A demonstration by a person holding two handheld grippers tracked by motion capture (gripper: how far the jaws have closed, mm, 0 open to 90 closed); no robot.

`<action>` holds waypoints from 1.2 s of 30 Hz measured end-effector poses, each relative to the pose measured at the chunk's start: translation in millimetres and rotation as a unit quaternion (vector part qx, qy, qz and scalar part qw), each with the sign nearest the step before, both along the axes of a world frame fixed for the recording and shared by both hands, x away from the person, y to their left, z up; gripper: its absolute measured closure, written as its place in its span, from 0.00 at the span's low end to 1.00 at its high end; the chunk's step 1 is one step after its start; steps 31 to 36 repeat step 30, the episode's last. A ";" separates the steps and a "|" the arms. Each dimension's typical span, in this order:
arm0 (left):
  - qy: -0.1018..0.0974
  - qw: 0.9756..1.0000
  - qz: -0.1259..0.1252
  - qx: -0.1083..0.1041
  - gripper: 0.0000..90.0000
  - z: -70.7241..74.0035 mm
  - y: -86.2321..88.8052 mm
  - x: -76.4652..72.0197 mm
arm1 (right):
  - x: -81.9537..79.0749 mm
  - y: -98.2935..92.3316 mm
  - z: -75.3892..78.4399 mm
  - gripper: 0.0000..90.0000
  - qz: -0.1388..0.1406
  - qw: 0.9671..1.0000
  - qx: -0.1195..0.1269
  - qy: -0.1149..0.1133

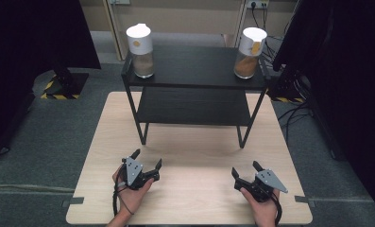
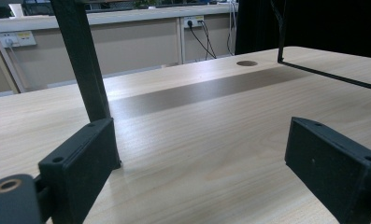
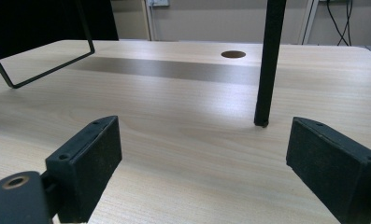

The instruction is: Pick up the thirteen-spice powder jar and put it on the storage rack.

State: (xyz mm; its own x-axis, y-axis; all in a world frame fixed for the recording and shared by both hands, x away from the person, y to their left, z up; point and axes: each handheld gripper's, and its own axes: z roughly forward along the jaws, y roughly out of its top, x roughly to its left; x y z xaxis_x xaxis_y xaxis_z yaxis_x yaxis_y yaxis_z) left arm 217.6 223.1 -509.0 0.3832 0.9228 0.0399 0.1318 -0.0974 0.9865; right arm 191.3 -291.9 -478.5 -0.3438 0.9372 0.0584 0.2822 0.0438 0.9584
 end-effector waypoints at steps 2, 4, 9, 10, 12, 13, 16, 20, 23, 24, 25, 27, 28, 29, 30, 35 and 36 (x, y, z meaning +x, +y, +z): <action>0.000 1.000 0.000 0.000 0.10 0.0 0.1 0.1 | -0.4 0.0 -0.6 0.12 0.000 1.000 0.001 0.001; 0.000 1.000 0.000 0.000 0.10 0.1 0.2 0.2 | -0.6 0.0 -1.8 0.12 0.000 1.000 0.000 0.001; 0.001 1.000 -0.001 0.001 0.10 0.3 0.3 0.3 | -1.3 0.9 -3.8 0.12 0.001 1.000 -0.002 0.004; 0.000 1.000 -0.001 0.000 0.10 0.2 0.3 0.3 | -1.4 1.1 -3.6 0.12 0.002 1.000 -0.002 0.005; 0.000 1.000 -0.001 0.000 0.10 0.1 0.2 0.2 | -1.3 1.4 -3.4 0.12 0.002 1.000 -0.003 0.005; 0.001 1.000 -0.001 0.000 0.10 0.2 0.3 0.2 | -1.2 1.4 -3.4 0.12 0.002 1.000 -0.003 0.005; 0.001 1.000 -0.001 0.002 0.10 0.5 0.2 0.4 | -0.8 0.6 -3.6 0.12 0.003 1.000 -0.001 0.006; 0.002 1.000 -0.001 0.001 0.10 0.5 0.3 0.6 | -0.2 -0.7 -3.6 0.12 0.004 1.000 0.002 0.007; 0.002 1.000 -0.002 0.002 0.10 0.7 0.1 0.9 | -0.2 -1.3 -3.6 0.12 0.003 1.000 0.006 0.009; 0.002 1.000 -0.001 0.002 0.10 0.7 -0.1 0.9 | -0.7 -1.3 -4.0 0.12 0.002 1.000 0.006 0.007; 0.002 1.000 -0.002 0.002 0.10 0.7 -0.1 0.9 | -0.8 -1.5 -4.3 0.12 0.003 1.000 0.006 0.006; 0.001 1.000 -0.002 0.002 0.10 0.7 0.1 1.0 | -0.7 -1.9 -4.3 0.12 0.003 1.000 0.007 0.007; 0.002 1.000 -0.002 0.001 0.10 0.7 0.2 1.0 | -0.7 -1.9 -4.3 0.12 0.003 1.000 0.008 0.007; 0.002 1.000 -0.002 0.000 0.10 0.6 0.3 1.0 | -0.8 -1.9 -4.3 0.12 0.003 1.000 0.008 0.007; 0.002 1.000 -0.002 0.000 0.10 0.6 0.4 1.0 | -0.9 -1.9 -4.4 0.12 0.003 1.000 0.008 0.007; 0.002 1.000 -0.002 0.000 0.10 0.6 0.4 1.0 | -0.9 -1.9 -4.4 0.12 0.003 1.000 0.008 0.007; 0.002 1.000 -0.002 0.000 0.10 0.6 0.4 1.0 | -0.9 -1.9 -4.4 0.12 0.003 1.000 0.008 0.007</action>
